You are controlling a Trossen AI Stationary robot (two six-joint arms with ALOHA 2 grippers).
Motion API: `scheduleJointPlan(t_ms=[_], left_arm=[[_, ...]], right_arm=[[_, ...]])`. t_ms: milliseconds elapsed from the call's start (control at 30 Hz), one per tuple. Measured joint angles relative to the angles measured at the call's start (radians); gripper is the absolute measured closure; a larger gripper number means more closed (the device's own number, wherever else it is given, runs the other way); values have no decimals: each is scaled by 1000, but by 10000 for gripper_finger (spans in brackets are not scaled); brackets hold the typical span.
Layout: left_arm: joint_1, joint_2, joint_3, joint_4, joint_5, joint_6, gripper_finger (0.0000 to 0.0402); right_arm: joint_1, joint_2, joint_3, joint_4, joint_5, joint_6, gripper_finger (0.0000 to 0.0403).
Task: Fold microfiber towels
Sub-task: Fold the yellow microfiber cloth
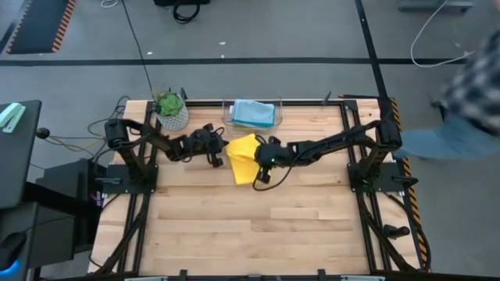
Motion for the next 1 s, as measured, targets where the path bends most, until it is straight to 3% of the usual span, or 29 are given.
scheduleJointPlan(t_ms=[167,433,767,900,1000], left_arm=[[-7,60,47,-17,62,26,396],[-21,142,93,0,86,54,389],[-48,150,127,-16,102,95,388],[-91,150,127,-15,102,94,393],[-122,150,127,-16,95,53,371]], right_arm=[[-76,-43,30,3,-8,-97,387],[-248,-8,29,39,-137,-170,387],[-314,9,24,56,-159,-192,386],[-311,9,24,43,-160,-187,366],[-311,9,24,42,-159,-192,326]])
